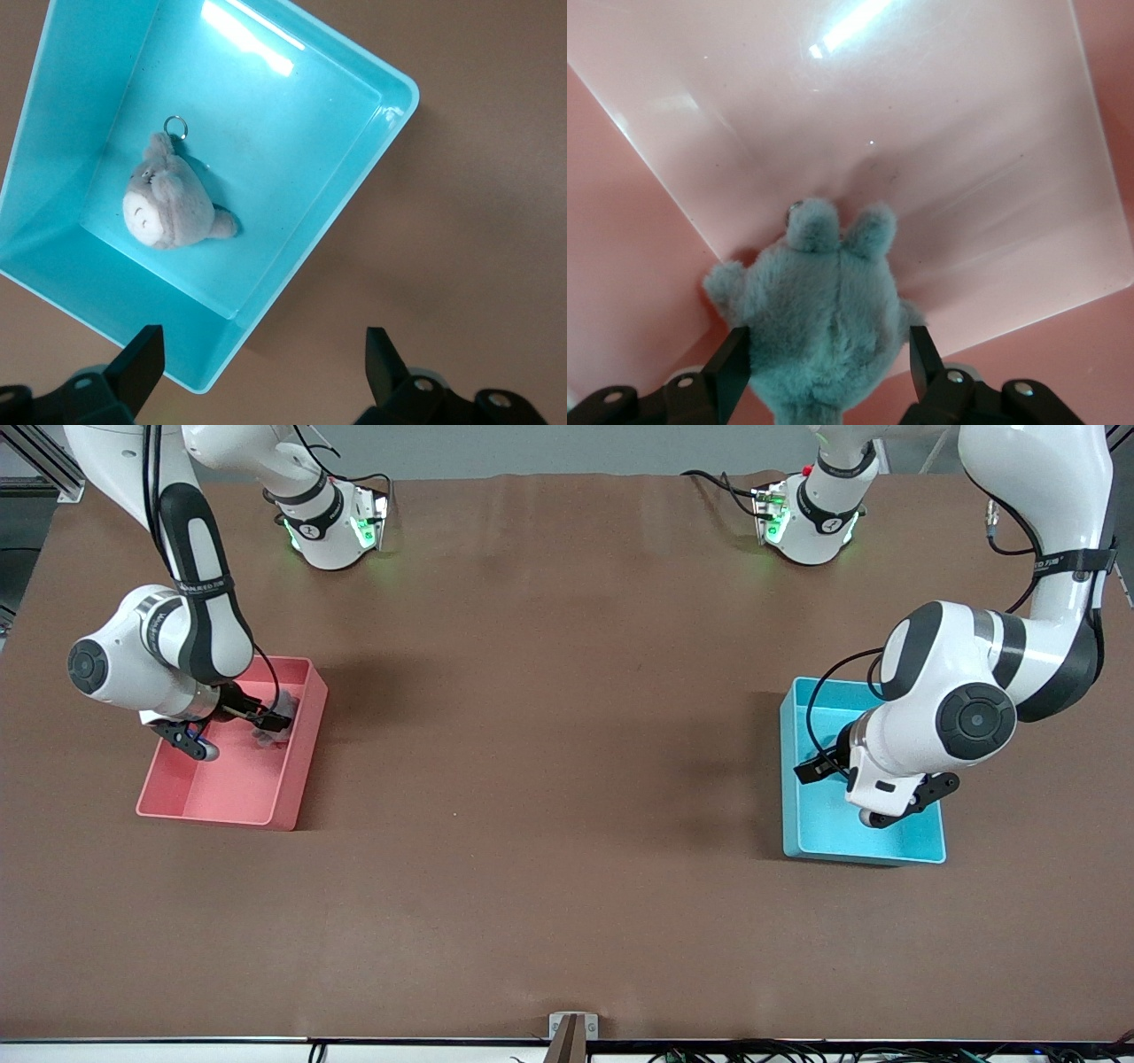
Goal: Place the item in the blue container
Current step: 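Release the plush and lift the left gripper while the right grasps another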
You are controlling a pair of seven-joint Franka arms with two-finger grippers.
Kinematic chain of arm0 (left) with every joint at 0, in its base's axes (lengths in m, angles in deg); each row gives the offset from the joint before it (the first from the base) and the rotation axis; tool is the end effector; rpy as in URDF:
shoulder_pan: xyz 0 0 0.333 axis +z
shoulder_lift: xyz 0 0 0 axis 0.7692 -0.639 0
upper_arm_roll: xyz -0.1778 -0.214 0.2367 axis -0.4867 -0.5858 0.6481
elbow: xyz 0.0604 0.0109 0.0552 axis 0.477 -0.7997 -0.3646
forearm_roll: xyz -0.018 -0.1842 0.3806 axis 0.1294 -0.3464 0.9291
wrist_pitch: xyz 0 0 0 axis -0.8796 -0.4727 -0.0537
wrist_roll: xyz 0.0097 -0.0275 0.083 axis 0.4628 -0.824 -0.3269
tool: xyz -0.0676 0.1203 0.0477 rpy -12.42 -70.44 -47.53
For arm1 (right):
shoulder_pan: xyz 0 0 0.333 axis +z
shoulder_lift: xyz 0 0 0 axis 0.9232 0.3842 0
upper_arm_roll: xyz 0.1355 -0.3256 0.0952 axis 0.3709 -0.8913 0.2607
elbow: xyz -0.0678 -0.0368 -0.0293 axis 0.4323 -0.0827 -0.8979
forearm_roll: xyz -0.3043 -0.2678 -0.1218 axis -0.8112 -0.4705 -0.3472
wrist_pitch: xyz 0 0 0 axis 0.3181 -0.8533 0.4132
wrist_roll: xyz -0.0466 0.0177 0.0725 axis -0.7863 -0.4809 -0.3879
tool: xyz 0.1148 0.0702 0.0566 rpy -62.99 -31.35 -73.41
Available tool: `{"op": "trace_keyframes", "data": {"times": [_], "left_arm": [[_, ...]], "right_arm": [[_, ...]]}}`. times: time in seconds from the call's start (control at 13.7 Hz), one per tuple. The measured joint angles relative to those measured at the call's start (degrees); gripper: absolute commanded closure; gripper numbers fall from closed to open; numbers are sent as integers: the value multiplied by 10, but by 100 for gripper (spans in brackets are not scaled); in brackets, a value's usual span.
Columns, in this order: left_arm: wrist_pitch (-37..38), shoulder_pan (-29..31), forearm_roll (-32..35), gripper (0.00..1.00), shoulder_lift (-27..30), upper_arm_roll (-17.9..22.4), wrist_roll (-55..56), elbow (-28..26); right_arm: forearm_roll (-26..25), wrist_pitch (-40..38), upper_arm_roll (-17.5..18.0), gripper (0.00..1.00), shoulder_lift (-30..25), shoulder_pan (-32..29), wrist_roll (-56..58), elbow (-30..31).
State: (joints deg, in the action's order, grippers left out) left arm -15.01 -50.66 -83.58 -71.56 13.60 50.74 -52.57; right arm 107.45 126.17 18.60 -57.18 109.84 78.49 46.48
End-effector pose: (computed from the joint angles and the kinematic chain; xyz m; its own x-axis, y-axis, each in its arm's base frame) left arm 0.6538 -0.1515 0.3729 0.8756 0.4494 -0.1773 0.4286 -0.8919 -0.1441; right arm 0.4944 -0.0551 0.2084 0.8218 -0.5043 -0.2652 -0.5269 -0.8497 -0.0171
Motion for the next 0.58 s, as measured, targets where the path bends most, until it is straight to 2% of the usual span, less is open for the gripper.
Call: {"op": "trace_keyframes", "data": {"times": [0.15,0.58], "left_arm": [[4,0,0,0,0,-1,0,2],[8,0,0,0,2,-11,0,13]], "right_arm": [[3,0,0,20,1,0,0,0],[62,-8,1,20,9,-20,1,0]]}}
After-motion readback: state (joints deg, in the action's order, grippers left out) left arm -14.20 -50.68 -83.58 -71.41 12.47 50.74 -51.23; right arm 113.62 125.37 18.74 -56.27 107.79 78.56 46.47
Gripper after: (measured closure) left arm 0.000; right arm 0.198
